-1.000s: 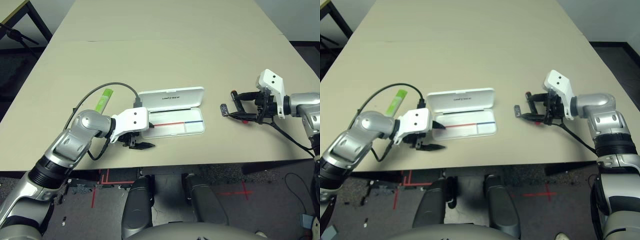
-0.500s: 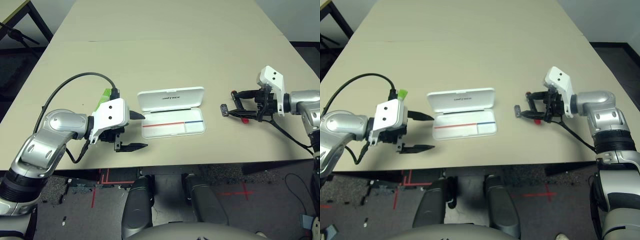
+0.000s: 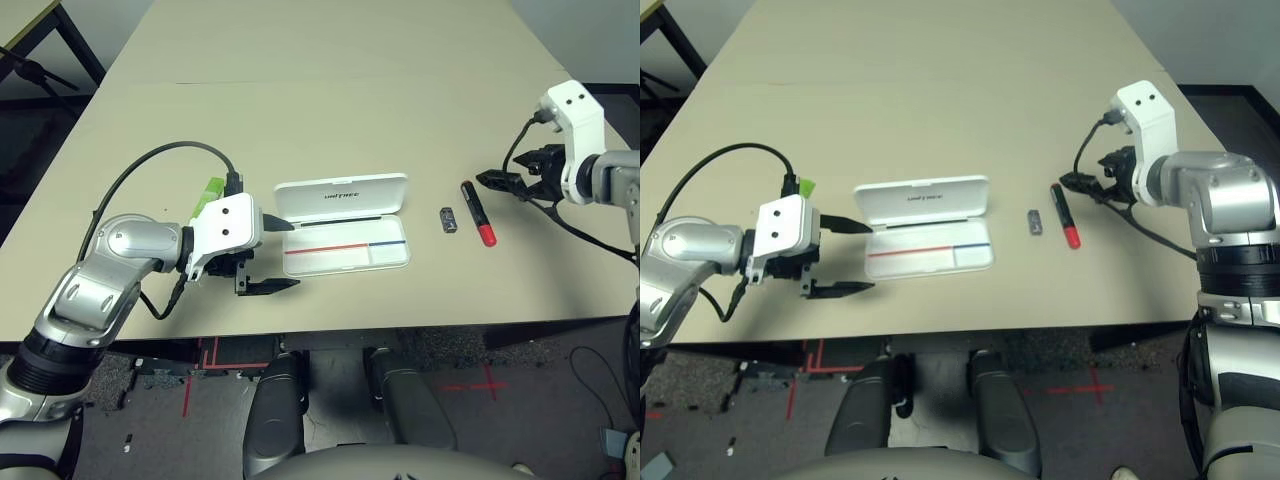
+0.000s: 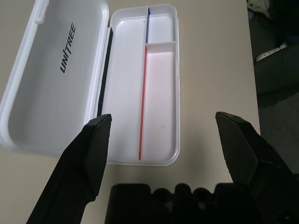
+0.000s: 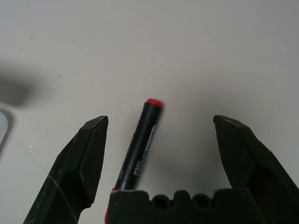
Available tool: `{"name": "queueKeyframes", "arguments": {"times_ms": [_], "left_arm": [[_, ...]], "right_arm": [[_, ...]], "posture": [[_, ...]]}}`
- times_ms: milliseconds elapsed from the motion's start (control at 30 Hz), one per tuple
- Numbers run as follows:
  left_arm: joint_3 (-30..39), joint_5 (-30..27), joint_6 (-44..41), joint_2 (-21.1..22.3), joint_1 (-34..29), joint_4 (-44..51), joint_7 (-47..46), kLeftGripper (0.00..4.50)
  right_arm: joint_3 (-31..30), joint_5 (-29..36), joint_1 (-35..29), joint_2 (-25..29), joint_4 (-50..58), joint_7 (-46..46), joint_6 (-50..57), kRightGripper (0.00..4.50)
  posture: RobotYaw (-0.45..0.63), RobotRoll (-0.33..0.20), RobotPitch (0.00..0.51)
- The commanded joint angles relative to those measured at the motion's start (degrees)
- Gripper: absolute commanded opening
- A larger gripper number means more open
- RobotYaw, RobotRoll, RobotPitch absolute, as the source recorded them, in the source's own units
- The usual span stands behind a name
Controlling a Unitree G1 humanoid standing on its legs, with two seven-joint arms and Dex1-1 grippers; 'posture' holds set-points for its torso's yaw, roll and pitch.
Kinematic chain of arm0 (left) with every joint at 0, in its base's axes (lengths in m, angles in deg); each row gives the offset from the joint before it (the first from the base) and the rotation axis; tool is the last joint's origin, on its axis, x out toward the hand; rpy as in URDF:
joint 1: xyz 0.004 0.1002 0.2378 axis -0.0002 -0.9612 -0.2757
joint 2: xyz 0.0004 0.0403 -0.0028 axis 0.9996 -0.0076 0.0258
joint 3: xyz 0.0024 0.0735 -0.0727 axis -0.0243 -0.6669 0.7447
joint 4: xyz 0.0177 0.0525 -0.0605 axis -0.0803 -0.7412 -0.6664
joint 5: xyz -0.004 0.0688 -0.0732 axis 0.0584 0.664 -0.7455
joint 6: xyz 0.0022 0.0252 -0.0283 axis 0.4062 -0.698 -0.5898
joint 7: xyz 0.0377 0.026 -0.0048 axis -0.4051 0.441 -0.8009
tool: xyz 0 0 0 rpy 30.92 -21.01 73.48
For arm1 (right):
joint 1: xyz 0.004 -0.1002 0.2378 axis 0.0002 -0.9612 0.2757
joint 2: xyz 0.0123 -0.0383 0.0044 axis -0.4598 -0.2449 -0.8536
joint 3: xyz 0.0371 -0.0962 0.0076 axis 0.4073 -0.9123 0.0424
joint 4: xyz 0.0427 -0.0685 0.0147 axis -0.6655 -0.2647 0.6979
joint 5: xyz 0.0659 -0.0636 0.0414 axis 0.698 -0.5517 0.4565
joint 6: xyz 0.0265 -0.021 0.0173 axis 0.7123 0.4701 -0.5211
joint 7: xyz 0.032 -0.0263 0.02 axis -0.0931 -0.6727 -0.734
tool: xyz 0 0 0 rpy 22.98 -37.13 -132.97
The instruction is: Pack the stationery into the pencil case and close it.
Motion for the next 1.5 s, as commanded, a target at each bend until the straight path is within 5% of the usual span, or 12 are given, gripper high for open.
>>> {"name": "queueKeyframes", "arguments": {"times_ms": [33,633,1000,1167,1500], "left_arm": [[-0.49,-1.55,-2.34,0.75,1.08,2.77,0.39,4.49],[-2.06,-0.83,-3.8,-0.07,-0.33,5.78,-1.84,4.49],[-3.58,0.47,-1.41,-0.68,-1.59,3.75,-2.43,4.5],[-3.49,0.57,-0.33,-0.44,-2.42,3.32,-2.17,4.5],[-3.46,0.6,1.32,0.36,-3.1,1.92,-1.41,4.5]], "right_arm": [[-0.56,1.48,-2.53,-0.64,1.87,1.2,3.13,4.5],[-3.81,-0.85,-6.33,-5.01,-10.73,5.73,-6.73,4.5],[-3.66,-1.76,-4.76,-5.23,-14.16,5.8,-9.89,0.52],[-4.54,-2.51,-3.9,-3.32,-14.49,4.0,-12.31,0.5],[-10.28,-1.93,0.77,9.89,-12.16,-19.74,-26.27,0.5]], "posture": [[-0.01,0.0,0.151],[0.01,0.0,0.143],[0.01,0.0,0.151],[0.0,0.0,0.155],[-0.01,0.0,0.162]]}}
